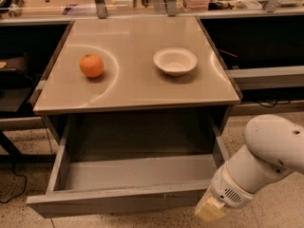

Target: Open top drawer

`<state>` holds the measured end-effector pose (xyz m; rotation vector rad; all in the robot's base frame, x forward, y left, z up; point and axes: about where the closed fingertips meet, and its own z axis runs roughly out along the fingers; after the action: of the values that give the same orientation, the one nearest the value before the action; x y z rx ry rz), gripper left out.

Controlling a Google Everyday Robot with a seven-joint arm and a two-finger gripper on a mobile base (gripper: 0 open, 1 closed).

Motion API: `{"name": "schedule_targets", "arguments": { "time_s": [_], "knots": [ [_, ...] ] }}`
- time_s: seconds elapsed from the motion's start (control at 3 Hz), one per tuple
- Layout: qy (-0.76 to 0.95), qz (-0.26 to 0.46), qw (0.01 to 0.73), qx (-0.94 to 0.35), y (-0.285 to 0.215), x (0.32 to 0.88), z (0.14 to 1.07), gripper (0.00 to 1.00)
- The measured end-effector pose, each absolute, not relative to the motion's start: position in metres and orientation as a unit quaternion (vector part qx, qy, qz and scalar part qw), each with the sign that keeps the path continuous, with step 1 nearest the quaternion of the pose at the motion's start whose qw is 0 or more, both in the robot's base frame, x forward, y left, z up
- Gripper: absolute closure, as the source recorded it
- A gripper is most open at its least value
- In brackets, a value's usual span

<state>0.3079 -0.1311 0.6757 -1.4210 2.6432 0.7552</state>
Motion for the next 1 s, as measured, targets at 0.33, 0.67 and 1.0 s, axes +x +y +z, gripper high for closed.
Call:
{"name": "schedule_targets", "arguments": {
  "time_s": [0.33, 0.67, 1.0],
  "knots": [
    [0.856, 0.24, 0.036, -0.456, -0.131, 0.309, 0.698, 0.58],
    [0.86, 0.228, 0.058, -0.452, -0.134, 0.312, 0.733, 0.35],
    [0.866, 0.209, 0.08, -0.448, -0.136, 0.318, 0.764, 0.12]
  ]
}}
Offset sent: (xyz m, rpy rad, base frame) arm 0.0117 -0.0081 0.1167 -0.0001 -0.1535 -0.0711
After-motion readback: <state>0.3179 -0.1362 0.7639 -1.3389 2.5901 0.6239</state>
